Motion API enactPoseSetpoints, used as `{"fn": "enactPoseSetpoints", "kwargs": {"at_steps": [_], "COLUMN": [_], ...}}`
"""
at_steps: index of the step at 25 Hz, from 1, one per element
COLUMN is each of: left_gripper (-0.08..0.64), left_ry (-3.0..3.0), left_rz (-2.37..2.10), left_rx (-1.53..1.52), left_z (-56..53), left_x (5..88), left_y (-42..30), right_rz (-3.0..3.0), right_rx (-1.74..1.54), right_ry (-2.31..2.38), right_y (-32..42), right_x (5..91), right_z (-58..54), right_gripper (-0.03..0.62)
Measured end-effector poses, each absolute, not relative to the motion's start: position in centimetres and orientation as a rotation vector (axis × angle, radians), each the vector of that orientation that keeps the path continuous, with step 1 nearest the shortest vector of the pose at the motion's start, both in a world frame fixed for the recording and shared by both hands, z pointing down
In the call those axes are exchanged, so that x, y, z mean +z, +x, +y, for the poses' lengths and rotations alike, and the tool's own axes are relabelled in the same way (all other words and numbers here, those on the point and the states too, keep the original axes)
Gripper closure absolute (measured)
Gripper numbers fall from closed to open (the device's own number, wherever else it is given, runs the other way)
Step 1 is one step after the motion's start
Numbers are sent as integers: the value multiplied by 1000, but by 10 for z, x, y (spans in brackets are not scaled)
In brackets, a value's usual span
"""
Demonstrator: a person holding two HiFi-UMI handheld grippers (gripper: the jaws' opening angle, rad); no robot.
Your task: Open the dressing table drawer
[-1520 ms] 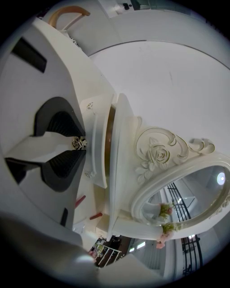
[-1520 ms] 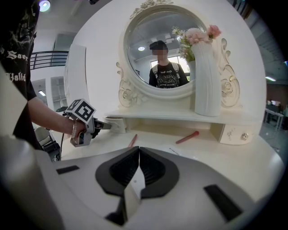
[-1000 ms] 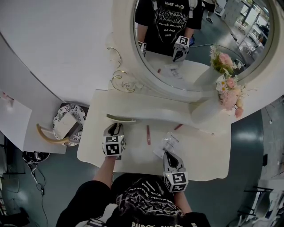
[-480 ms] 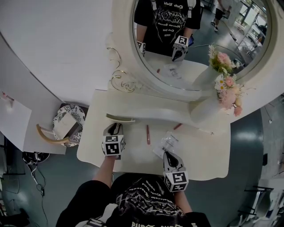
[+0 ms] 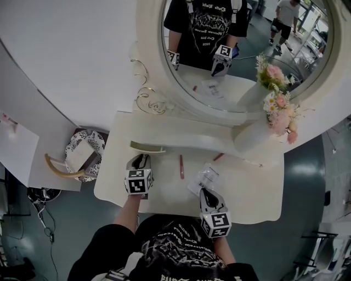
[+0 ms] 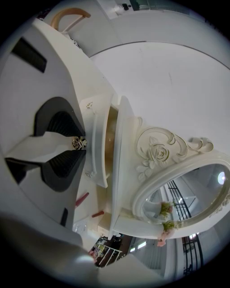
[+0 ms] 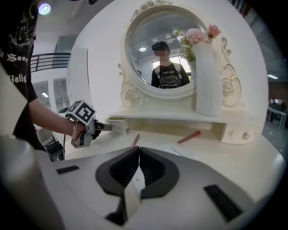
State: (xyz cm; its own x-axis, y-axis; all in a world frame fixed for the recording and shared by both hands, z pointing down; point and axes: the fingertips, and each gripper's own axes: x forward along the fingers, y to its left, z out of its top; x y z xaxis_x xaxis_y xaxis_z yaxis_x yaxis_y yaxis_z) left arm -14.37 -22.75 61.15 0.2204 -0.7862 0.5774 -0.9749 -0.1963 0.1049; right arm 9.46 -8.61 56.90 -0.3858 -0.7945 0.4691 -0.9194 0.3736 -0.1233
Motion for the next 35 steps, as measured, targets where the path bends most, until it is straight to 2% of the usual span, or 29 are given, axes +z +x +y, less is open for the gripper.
{"fn": "enactPoseSetpoints", "kwargs": {"at_steps": [35], "left_gripper": [457], "left_ry": [2065], "left_rz": [-1600], "left_rx": [577], "left_z": [-213], "left_x": [611], "left_y": [-144], "right_rz": [-2324], "right_rx": [545], "right_ry": [1483], "right_y": [93], "right_x": [572], "right_z": [-86], "right_gripper": [580]}}
